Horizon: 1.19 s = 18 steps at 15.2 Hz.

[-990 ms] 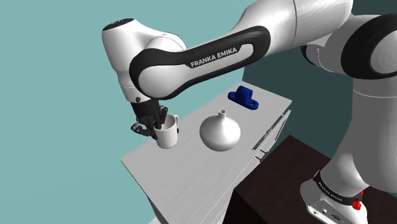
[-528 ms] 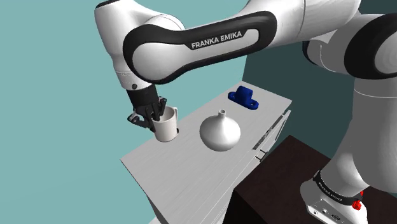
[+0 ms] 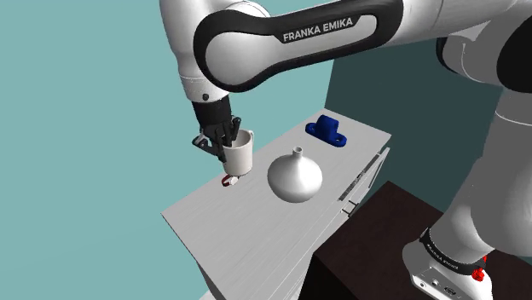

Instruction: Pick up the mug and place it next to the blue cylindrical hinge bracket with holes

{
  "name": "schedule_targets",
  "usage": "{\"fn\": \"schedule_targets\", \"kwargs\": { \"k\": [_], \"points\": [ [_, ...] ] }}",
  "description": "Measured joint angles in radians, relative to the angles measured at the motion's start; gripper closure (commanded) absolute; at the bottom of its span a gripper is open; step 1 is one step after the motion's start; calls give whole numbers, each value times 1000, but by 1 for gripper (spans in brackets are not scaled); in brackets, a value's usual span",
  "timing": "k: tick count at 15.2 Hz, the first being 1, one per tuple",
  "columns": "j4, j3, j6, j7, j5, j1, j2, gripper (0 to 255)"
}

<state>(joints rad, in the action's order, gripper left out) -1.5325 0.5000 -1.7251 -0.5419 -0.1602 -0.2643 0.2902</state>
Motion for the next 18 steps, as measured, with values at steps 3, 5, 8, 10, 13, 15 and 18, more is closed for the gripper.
{"fn": "schedule_targets", "kwargs": {
  "k": [3,5,8,10,13,15,18],
  "points": [
    [-122,-12,-37,66,44,59,-99,255],
    [-211,-27,-70,119,73,97,-166,255],
    [-317,-55,-93,201,115,143,-262,255],
    [-364,-78,-98,253,133,167,-310,255],
    [-459,-117,-123,334,158,200,-389,255],
    [-499,-148,-128,390,166,222,-428,255],
    [-551,-193,-129,468,174,250,-482,255]
  ]
}}
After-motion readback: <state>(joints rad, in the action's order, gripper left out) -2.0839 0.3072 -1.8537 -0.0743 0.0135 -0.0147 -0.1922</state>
